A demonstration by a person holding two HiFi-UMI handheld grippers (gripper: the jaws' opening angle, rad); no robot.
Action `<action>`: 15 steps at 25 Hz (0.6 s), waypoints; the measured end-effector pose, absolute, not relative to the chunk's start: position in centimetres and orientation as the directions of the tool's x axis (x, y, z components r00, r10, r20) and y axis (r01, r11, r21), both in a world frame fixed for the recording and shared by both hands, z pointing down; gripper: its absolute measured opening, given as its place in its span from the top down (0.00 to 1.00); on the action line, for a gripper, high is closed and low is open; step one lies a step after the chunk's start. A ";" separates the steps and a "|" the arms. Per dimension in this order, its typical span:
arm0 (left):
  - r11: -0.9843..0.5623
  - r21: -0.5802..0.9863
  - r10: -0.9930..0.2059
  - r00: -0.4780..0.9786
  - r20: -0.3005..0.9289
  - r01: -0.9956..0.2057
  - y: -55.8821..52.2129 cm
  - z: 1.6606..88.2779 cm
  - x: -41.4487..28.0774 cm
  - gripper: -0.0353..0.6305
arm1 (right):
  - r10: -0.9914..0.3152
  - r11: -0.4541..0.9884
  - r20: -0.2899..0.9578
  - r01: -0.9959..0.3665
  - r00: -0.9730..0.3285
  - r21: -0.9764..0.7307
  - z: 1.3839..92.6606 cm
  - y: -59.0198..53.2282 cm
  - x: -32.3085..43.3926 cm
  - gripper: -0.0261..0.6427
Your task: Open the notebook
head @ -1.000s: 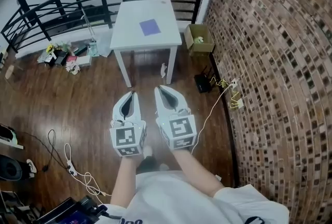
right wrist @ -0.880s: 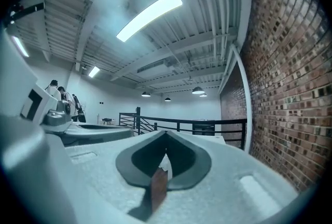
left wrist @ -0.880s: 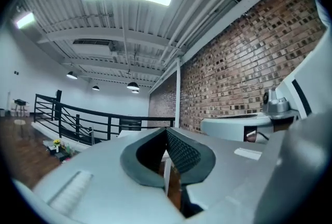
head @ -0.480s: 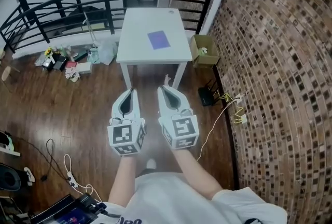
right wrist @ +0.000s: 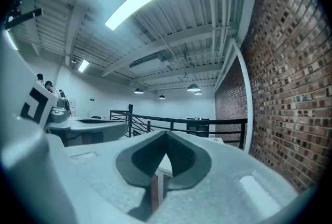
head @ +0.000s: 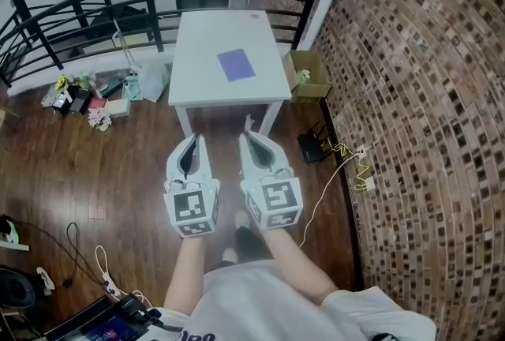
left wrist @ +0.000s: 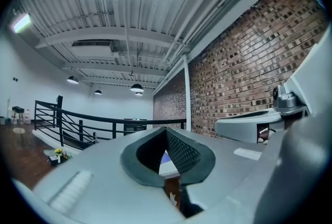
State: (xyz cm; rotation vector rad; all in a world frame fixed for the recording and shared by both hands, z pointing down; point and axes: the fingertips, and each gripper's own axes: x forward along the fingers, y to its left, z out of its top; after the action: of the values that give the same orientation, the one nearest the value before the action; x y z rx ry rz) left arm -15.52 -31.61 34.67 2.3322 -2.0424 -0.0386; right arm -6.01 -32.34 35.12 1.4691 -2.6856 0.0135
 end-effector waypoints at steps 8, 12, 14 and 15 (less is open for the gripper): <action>-0.139 0.039 -0.990 0.139 -0.010 -0.990 -41.3 34.6 -14.5 0.93 | -0.835 0.549 0.048 -0.835 -0.548 0.017 35.1 -42.5 -5.5 0.97; -0.154 0.045 -0.988 0.153 -0.026 -0.987 -46.3 33.9 -13.6 0.92 | -0.811 0.585 0.007 -0.811 -0.585 0.018 33.9 -48.0 -5.6 0.97; -0.148 0.052 -0.988 0.146 -0.043 -0.988 -48.7 33.5 -13.7 0.92 | -0.802 0.597 -0.002 -0.802 -0.597 0.017 33.7 -50.2 -5.8 0.97; -0.139 0.055 -0.989 0.137 -0.051 -0.989 -49.9 33.3 -13.8 0.92 | -0.798 0.602 0.002 -0.798 -0.602 0.014 33.8 -51.3 -5.9 0.97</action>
State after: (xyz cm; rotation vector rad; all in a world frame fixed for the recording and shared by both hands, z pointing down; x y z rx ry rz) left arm -13.85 -49.92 33.34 2.3626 -2.0557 -0.1168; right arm -5.93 -51.26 33.81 1.3977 -2.8045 -0.0176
